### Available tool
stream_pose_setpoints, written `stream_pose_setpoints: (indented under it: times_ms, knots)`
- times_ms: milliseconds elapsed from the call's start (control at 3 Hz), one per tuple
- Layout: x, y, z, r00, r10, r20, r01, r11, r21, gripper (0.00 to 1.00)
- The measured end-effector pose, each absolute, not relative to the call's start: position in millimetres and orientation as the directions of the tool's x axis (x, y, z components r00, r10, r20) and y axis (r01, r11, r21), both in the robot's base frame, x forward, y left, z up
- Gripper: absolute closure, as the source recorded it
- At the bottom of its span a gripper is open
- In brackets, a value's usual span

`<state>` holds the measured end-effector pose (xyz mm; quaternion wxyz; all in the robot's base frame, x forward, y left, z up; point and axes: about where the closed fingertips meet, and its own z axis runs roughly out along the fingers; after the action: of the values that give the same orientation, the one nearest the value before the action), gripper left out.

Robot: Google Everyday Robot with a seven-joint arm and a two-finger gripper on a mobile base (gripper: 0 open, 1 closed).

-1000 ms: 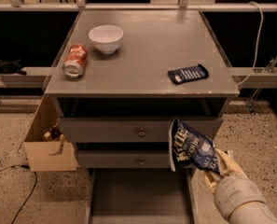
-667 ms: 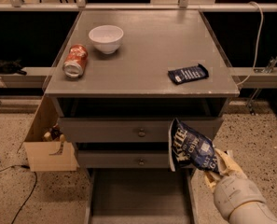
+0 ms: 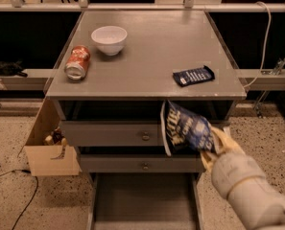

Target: Pick blue chip bag from bottom drawer and place on counter

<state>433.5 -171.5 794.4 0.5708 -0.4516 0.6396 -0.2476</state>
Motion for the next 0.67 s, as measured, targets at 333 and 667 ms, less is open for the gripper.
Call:
stream_pose_setpoints:
  times_ms: [333,667]
  knots:
    - [480.5,-125.5,883.3,0.201,-0.851,-0.484,-0.272,0.427,-0.863,1.0]
    - [497.6,-102.8,931.0,0.276,-0.832,-0.481,-0.245,0.423,-0.872,1.0]
